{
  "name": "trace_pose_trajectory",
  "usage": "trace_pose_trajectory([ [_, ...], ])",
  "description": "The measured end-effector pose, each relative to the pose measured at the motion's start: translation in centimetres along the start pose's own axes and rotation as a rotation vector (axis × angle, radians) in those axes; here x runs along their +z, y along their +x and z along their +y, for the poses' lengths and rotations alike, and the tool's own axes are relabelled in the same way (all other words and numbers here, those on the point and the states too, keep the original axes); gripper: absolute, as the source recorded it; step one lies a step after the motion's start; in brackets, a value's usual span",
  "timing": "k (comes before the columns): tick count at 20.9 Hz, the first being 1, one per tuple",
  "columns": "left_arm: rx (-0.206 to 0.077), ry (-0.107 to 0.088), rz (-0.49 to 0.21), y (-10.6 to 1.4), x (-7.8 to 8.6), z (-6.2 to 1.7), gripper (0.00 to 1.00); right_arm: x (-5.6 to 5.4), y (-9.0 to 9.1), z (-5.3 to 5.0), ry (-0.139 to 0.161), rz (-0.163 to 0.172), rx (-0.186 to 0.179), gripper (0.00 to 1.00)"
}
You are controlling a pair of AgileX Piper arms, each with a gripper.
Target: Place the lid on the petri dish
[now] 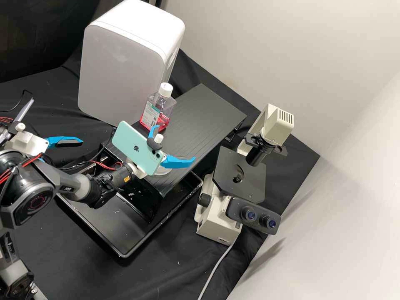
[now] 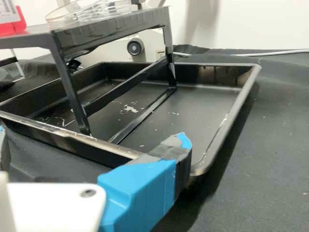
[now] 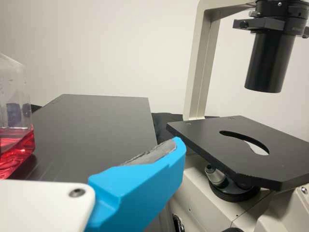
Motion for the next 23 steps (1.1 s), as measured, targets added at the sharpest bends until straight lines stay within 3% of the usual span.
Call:
trace_pose_trajectory([
  [11,-0.001,0.002,-0.006,0.0,0.1,-0.01,1.00,-0.2,-0.1,-0.2,0.001,0.007,-0.006,1.00],
  [14,-0.001,0.003,-0.007,0.0,0.1,-0.01,1.00,-1.1,-0.9,-0.8,0.003,0.038,-0.030,1.00],
  [20,-0.004,0.007,-0.019,0.0,0.2,-0.03,1.00,-3.3,-2.3,-1.6,-0.015,0.135,-0.042,1.00],
  [23,-0.004,0.007,-0.019,0.0,0.2,-0.03,1.00,-3.8,-2.8,-2.5,-0.024,0.152,-0.074,1.00],
])
